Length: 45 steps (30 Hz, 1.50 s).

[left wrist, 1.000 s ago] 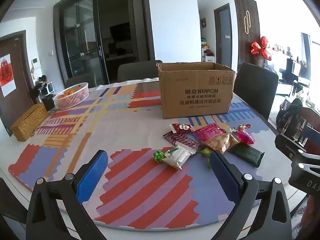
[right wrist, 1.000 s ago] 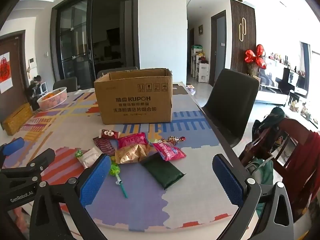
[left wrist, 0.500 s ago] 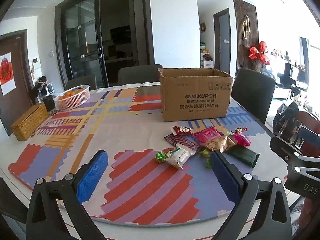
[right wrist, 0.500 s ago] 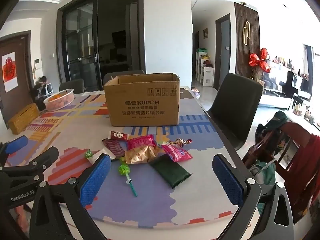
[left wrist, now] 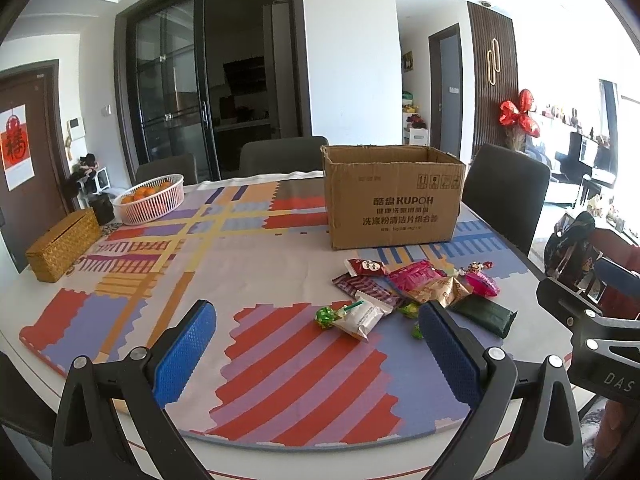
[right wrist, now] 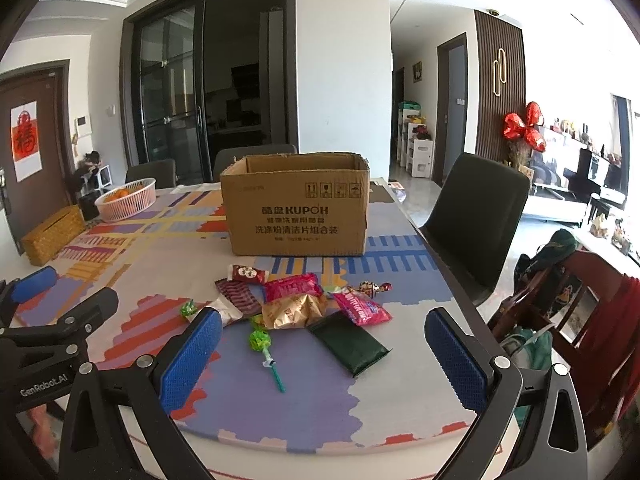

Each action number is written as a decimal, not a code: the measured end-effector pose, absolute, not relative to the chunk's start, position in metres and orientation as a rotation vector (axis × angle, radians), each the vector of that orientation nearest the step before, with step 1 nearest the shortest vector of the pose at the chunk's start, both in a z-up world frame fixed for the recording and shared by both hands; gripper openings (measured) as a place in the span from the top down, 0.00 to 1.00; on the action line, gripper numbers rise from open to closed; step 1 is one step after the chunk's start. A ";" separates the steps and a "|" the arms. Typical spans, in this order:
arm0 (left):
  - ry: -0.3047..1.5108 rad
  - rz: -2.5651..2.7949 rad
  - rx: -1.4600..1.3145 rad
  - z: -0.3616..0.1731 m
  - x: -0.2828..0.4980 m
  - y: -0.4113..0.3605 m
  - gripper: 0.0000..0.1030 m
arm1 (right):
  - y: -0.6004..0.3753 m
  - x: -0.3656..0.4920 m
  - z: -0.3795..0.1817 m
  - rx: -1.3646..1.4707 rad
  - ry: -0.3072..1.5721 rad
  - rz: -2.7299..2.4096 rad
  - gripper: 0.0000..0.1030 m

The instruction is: Organize snacks

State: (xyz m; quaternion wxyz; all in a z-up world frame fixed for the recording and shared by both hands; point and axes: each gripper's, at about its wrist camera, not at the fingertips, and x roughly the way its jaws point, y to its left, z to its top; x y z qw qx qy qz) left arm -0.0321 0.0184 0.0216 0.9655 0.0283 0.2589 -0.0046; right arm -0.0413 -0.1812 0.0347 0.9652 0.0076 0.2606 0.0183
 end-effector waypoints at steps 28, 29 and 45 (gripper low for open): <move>0.520 -0.019 0.059 0.023 -0.034 0.014 0.00 | -0.182 -0.046 0.032 0.025 0.537 0.033 0.00; 0.520 -0.019 0.059 0.023 -0.034 0.014 0.00 | -0.182 -0.045 0.032 0.025 0.537 0.033 0.00; 0.519 -0.015 0.060 0.023 -0.034 0.014 0.00 | -0.181 -0.046 0.030 0.026 0.542 0.035 0.00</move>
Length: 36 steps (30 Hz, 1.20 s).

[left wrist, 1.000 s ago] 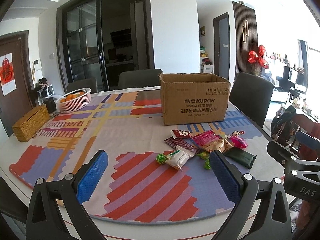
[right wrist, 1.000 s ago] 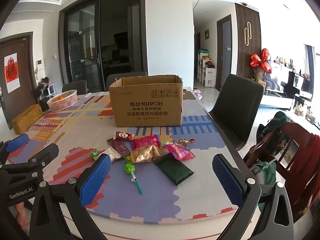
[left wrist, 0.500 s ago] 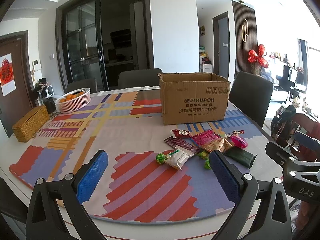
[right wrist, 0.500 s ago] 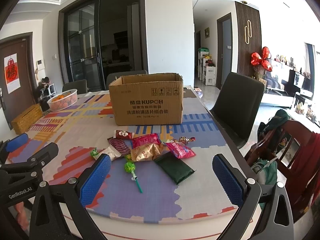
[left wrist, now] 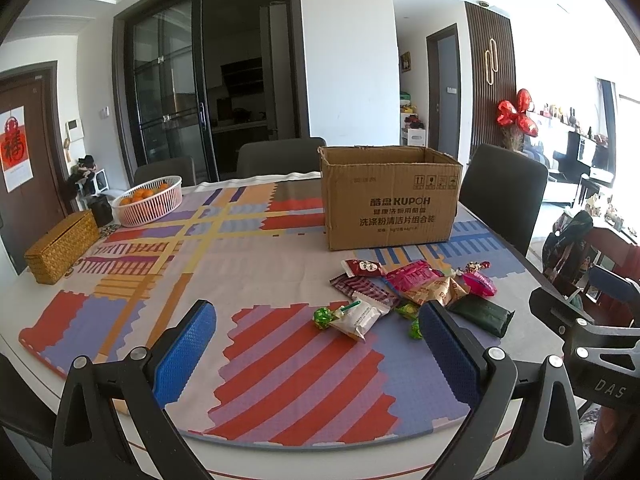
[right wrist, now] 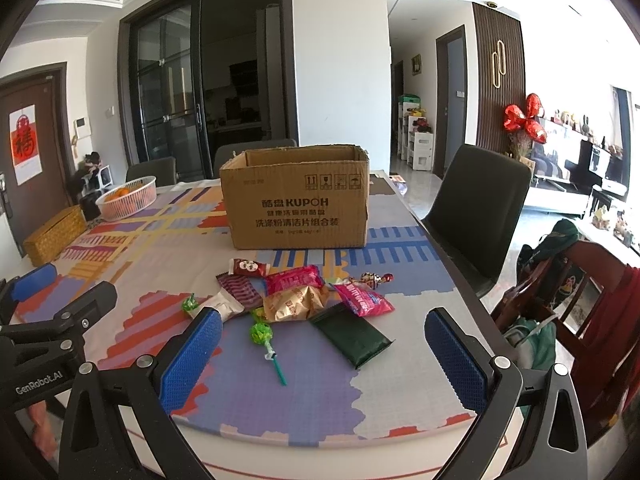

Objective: Organize snacks
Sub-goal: 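Reach the left tool to the green lollipop and close on its head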

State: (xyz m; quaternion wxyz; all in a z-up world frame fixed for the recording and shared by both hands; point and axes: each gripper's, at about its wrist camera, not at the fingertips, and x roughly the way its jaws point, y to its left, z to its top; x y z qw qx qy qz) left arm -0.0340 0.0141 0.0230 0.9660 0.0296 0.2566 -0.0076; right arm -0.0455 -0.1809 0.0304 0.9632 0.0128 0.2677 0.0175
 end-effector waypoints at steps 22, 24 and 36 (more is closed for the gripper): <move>0.602 -0.098 0.089 -0.012 -0.005 0.030 0.13 | -0.152 -0.014 0.005 -0.051 0.654 0.102 0.00; 0.615 -0.121 0.096 -0.018 0.001 0.031 0.15 | -0.147 -0.007 0.000 -0.059 0.669 0.115 0.00; 0.669 -0.174 0.134 -0.051 0.048 0.039 0.31 | -0.127 0.030 -0.031 -0.075 0.763 0.151 0.04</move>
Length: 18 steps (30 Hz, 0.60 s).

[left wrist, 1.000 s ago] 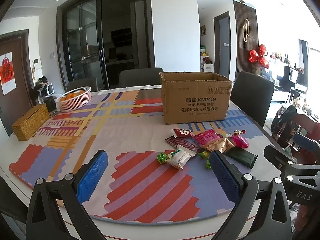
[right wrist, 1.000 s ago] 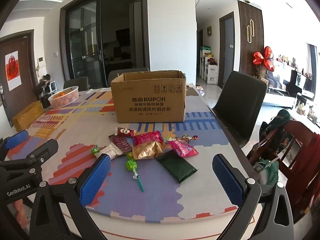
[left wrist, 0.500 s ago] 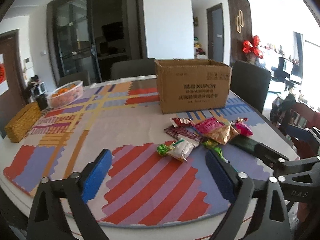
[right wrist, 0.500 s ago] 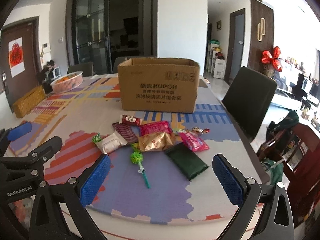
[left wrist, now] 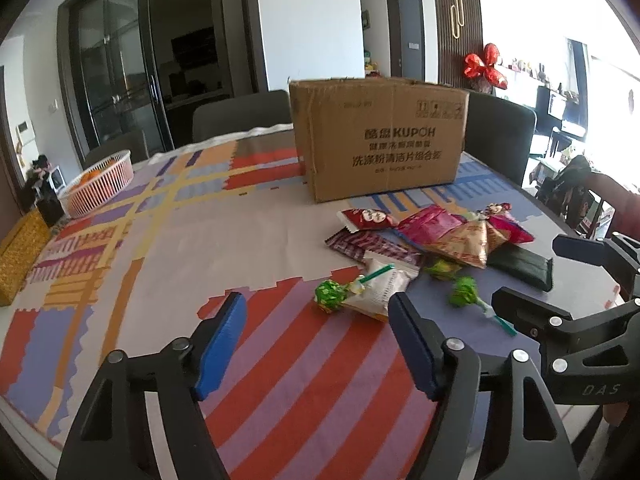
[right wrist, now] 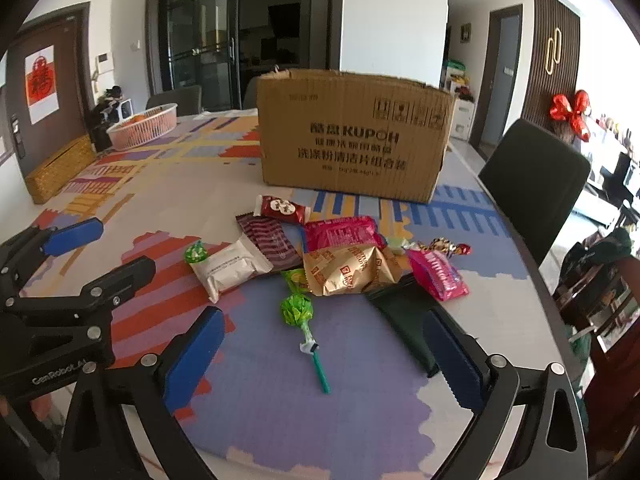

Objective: Organize snacks
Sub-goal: 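Reach the left tool to the green lollipop and close on its head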

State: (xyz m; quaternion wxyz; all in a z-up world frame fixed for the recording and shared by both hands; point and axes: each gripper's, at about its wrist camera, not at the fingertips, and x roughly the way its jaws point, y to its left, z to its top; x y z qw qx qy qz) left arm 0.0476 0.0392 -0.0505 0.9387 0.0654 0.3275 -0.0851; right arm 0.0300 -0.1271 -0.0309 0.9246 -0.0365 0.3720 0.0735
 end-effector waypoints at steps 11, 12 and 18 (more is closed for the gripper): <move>0.778 -0.221 0.037 -0.075 0.094 0.052 0.49 | -0.121 0.065 -0.056 -0.020 0.879 0.141 0.19; 0.797 -0.225 0.020 -0.079 0.098 0.053 0.50 | -0.119 0.067 -0.058 -0.023 0.884 0.144 0.19; 0.830 -0.254 -0.006 -0.088 0.105 0.050 0.54 | -0.115 0.073 -0.061 -0.012 0.905 0.162 0.26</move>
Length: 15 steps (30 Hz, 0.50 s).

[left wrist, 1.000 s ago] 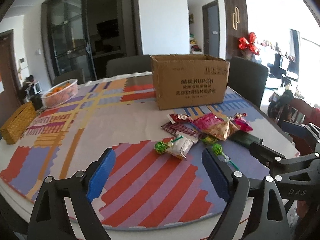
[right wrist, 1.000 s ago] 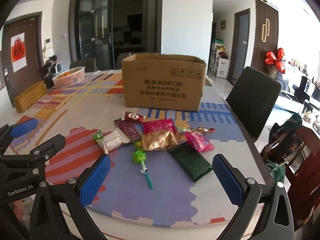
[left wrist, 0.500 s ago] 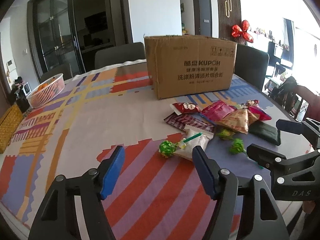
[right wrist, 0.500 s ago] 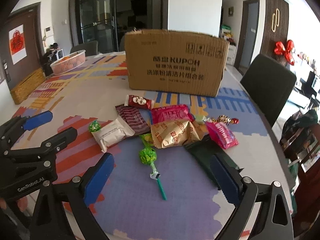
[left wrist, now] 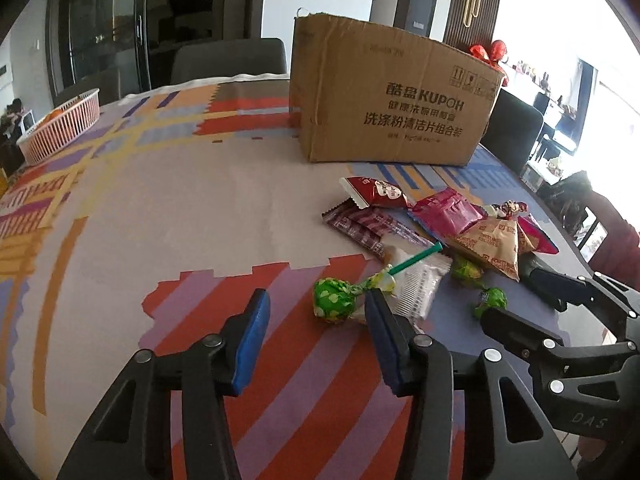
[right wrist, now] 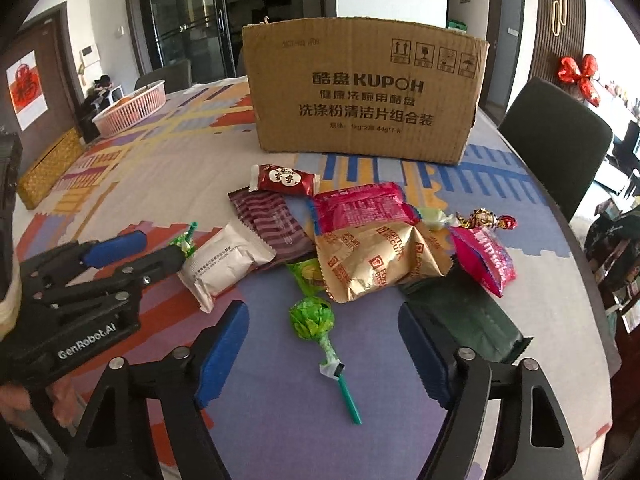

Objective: Organize snacks
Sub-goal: 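Reach the left tool to the green lollipop and close on its head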

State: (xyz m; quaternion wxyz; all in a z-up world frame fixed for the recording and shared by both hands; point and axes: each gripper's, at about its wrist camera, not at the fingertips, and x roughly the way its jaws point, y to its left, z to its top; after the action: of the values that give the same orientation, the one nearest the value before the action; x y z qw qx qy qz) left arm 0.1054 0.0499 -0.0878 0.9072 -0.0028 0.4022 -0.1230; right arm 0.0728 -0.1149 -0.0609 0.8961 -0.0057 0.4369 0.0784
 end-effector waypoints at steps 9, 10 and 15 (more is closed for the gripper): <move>0.868 -0.299 -0.022 -0.096 0.121 0.041 0.68 | -0.115 0.077 -0.066 0.007 0.935 0.175 0.39; 0.873 -0.299 -0.022 -0.097 0.122 0.040 0.71 | -0.115 0.077 -0.067 0.008 0.938 0.176 0.41; 0.885 -0.297 -0.020 -0.097 0.120 0.040 0.74 | -0.116 0.078 -0.069 0.015 0.946 0.184 0.48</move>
State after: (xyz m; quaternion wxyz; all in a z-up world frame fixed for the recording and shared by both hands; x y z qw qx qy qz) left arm 0.1199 0.0399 -0.0969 0.8930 -0.0096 0.4265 -0.1433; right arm 0.0778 -0.1159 -0.0693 0.8862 0.0072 0.4548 0.0885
